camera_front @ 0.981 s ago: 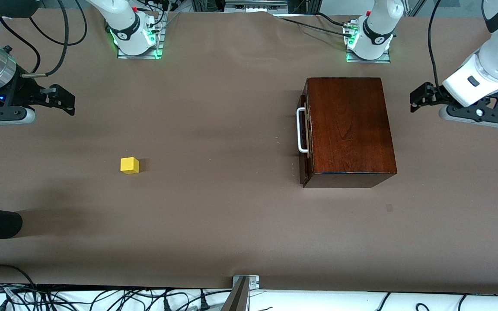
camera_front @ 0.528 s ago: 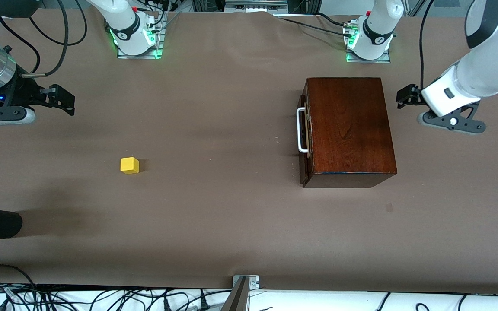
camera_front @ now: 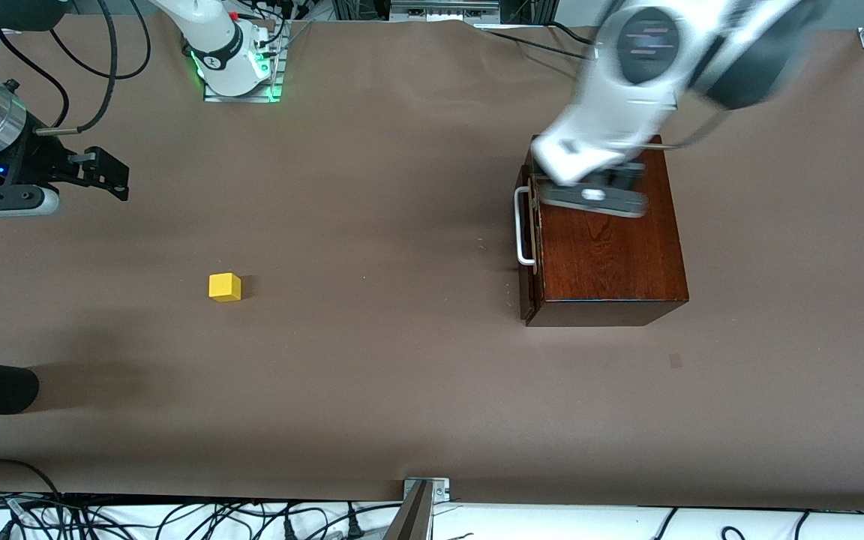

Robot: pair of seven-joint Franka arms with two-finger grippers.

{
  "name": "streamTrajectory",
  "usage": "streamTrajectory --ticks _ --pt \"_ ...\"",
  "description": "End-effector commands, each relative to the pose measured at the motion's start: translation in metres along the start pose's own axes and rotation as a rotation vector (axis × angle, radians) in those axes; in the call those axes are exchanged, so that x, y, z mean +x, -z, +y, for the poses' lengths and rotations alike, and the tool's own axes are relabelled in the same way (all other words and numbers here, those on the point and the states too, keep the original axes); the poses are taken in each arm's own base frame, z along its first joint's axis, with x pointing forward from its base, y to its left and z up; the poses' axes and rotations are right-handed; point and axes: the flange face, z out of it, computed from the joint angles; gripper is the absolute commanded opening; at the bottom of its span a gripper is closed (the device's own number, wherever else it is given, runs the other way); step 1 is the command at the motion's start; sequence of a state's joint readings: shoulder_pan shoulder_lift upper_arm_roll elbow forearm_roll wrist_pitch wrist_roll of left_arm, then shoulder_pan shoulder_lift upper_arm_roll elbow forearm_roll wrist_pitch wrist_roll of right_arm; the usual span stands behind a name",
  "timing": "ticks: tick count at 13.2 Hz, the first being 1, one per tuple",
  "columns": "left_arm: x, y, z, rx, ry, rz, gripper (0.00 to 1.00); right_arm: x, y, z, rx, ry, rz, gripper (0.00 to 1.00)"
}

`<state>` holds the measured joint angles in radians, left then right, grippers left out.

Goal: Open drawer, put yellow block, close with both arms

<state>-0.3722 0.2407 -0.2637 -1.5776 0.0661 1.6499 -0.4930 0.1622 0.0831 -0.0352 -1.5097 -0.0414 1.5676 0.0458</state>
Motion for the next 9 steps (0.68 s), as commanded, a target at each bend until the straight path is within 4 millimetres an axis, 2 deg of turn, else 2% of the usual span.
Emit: streamTrajectory --ticks 1,3,5,7,9 --pt "0.013 -0.025 0.034 0.028 0.070 0.024 1.00 0.001 0.006 0.002 0.042 -0.017 0.001 1.00" --pt "0.007 -0.055 0.061 0.104 0.049 0.020 1.00 0.001 0.006 0.001 0.041 -0.012 0.002 1.00" --pt "0.005 -0.083 0.080 0.149 0.041 0.005 1.00 0.001 0.006 0.001 0.041 -0.011 0.003 1.00" --pt "0.003 -0.106 0.094 0.212 0.017 0.023 1.00 0.000 0.006 0.000 0.041 -0.009 0.002 1.00" --pt "0.003 -0.126 0.096 0.250 0.006 0.046 1.00 0.002 0.006 0.000 0.043 -0.015 0.009 1.00"
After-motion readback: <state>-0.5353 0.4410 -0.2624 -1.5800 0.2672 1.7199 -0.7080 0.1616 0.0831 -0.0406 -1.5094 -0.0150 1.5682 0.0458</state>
